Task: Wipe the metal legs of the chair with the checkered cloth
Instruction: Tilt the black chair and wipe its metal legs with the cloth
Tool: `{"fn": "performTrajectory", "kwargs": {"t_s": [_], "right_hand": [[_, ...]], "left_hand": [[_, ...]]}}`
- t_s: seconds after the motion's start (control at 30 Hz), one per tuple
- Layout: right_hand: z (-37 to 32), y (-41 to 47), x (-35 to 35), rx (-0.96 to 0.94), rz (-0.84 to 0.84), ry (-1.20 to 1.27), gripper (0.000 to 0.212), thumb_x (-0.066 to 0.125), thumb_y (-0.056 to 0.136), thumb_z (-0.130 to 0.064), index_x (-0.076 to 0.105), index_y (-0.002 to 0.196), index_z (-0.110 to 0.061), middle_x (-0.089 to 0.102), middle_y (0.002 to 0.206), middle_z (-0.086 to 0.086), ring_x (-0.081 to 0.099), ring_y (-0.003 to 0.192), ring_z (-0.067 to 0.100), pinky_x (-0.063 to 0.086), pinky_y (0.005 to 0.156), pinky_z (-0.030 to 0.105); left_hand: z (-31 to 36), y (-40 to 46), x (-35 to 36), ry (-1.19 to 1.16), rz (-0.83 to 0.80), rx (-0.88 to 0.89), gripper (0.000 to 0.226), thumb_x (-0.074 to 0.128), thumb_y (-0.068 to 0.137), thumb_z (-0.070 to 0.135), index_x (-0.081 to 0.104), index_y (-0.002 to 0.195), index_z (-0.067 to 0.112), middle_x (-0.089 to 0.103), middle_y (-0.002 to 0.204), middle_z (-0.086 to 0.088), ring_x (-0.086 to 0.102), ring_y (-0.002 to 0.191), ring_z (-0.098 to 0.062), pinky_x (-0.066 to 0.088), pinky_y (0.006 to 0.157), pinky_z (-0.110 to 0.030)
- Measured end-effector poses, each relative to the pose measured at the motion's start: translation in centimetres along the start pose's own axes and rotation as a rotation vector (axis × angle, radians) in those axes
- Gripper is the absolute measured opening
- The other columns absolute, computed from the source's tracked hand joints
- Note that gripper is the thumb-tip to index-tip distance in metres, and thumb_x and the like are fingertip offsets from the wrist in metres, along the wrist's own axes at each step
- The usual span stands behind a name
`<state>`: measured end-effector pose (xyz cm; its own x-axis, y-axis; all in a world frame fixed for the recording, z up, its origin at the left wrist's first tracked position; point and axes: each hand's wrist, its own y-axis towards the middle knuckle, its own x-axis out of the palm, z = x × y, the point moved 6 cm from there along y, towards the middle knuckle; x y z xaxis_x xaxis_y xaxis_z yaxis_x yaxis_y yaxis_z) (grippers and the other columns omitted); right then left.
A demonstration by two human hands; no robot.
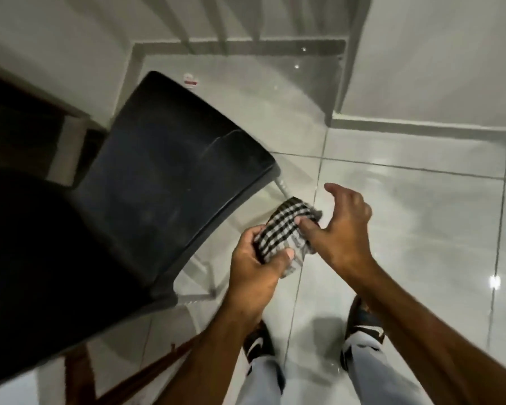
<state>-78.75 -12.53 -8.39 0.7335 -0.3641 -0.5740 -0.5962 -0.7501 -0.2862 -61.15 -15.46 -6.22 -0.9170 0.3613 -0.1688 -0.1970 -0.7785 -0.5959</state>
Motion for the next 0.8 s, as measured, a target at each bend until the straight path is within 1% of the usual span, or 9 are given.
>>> {"fn": "performTrajectory", "kwargs": {"t_s": [0.1,0.23,0.3,0.43,0.5,0.57,0.63,0.73,0.8], "right_hand": [[3.1,0.1,1.0,0.005,0.199,0.034,0.042,0.055,0.091,-0.047,0.064,0.116,-0.014,0.065,0.115,0.009,0.052,0.113,0.025,0.037,0.090,0.026],[7.7,1.0,7.2,0.605,-0.137,1.080,0.052,0.050,0.085,-0.065,0.074,0.082,-0.020,0.076,0.084,0.005,0.073,0.083,0.023,0.057,0.072,0.035],[9.1,2.0,8.7,0.682,-0.229,1.420,0.051,0.054,0.085,-0.061,0.077,0.075,-0.017,0.075,0.077,0.006,0.073,0.077,0.022,0.058,0.073,0.034],[12.3,3.4,10.3,0.745,-0.237,1.660,0.027,0.060,0.080,-0.035,0.073,0.078,-0.012,0.071,0.077,0.009,0.068,0.075,0.026,0.056,0.074,0.038],[13.7,3.6,11.3,0.789,-0.245,1.681,0.031,0.050,0.082,-0.031,0.072,0.087,-0.010,0.070,0.089,0.011,0.063,0.087,0.029,0.050,0.085,0.045],[14.5,3.8,12.1,0.831,-0.243,1.659,0.039,0.047,0.079,-0.030,0.069,0.104,-0.009,0.066,0.108,0.016,0.059,0.104,0.032,0.043,0.099,0.057],[14.5,4.2,12.7,0.828,-0.232,1.677,0.050,0.050,0.074,-0.025,0.062,0.119,-0.008,0.058,0.118,0.017,0.054,0.110,0.030,0.039,0.103,0.062],[14.1,5.4,13.6,0.735,-0.099,1.671,0.052,0.044,0.084,-0.008,0.050,0.135,-0.014,0.056,0.119,0.014,0.054,0.102,0.030,0.045,0.096,0.059],[13.5,6.1,14.3,0.674,0.043,1.584,0.052,0.042,0.082,0.000,0.055,0.127,-0.023,0.057,0.111,0.014,0.052,0.092,0.034,0.048,0.084,0.055]], "left_hand": [[-0.3,4.0,3.3,0.120,-0.080,0.037,0.036,0.073,0.081,0.003,0.065,0.108,0.026,0.077,0.101,0.003,0.073,0.093,-0.010,0.062,0.078,-0.027],[-2.0,7.6,7.3,0.364,-0.298,0.115,0.033,0.068,0.081,0.009,0.064,0.109,0.026,0.074,0.106,-0.001,0.072,0.099,-0.016,0.062,0.085,-0.042],[-2.5,8.9,8.5,0.515,-0.396,0.155,0.039,0.068,0.081,0.012,0.062,0.117,0.025,0.074,0.112,-0.001,0.070,0.103,-0.014,0.059,0.094,-0.043],[-2.3,9.5,9.8,0.801,-0.746,0.211,0.044,0.063,0.085,0.034,0.055,0.128,0.027,0.071,0.123,0.003,0.067,0.111,-0.009,0.057,0.098,-0.042],[0.2,10.3,8.9,1.211,-0.899,0.627,0.044,0.046,0.092,0.047,0.052,0.131,0.028,0.069,0.128,0.001,0.064,0.117,-0.012,0.055,0.100,-0.044],[3.5,12.4,7.8,1.620,-0.998,1.138,0.046,0.035,0.099,0.043,0.057,0.130,0.016,0.069,0.128,-0.010,0.061,0.123,-0.025,0.048,0.108,-0.048],[6.0,15.4,6.3,1.843,-1.170,1.457,0.042,0.038,0.101,0.034,0.066,0.118,0.007,0.072,0.120,-0.016,0.062,0.121,-0.032,0.042,0.112,-0.050],[7.1,18.7,5.6,1.853,-1.476,1.609,0.036,0.051,0.097,0.030,0.074,0.104,0.003,0.074,0.113,-0.017,0.064,0.116,-0.034,0.038,0.113,-0.051],[6.7,19.7,6.4,1.781,-1.592,1.619,0.036,0.053,0.093,0.029,0.074,0.101,0.000,0.074,0.108,-0.018,0.067,0.108,-0.037,0.041,0.110,-0.050]]}}
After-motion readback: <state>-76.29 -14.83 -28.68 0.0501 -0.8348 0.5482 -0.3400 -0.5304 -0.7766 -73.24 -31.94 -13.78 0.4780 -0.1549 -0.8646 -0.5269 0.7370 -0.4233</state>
